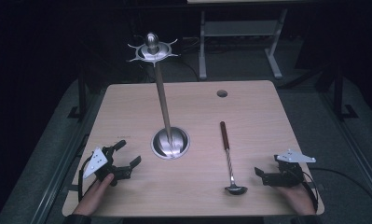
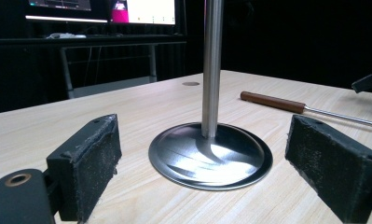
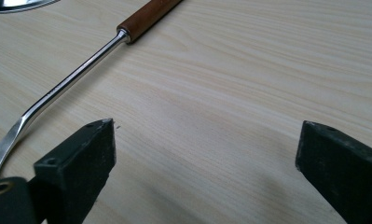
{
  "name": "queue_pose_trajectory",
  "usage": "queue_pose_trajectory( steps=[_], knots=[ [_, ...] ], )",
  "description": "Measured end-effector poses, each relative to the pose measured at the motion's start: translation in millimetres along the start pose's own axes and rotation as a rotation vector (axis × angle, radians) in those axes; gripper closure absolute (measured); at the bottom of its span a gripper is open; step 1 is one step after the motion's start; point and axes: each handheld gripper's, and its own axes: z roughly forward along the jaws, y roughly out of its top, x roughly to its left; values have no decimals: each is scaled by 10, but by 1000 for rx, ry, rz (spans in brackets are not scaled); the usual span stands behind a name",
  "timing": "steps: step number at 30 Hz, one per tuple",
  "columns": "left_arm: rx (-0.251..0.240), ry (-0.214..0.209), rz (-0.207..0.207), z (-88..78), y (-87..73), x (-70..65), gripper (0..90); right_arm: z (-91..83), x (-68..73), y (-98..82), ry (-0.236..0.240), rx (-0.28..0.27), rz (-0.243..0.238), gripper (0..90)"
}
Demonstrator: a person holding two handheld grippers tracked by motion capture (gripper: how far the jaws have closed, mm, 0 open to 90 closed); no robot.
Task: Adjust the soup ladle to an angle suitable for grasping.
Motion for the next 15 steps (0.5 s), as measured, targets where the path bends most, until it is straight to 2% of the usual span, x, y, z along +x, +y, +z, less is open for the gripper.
queue_pose_trajectory(
  steps=[3, 10, 15],
  knots=[
    [4, 0, -1, 0, 0, -4, 97, -8, 5, 8, 3, 3, -3, 71],
    [1, 0, -6, 0, 0, -1, 97, -21, 14, 78, 20, 14, 15, 186],
    [5, 1, 0, 0, 1, -6, 97, -13, 39, 140, 27, 6, 1, 284]
  ],
)
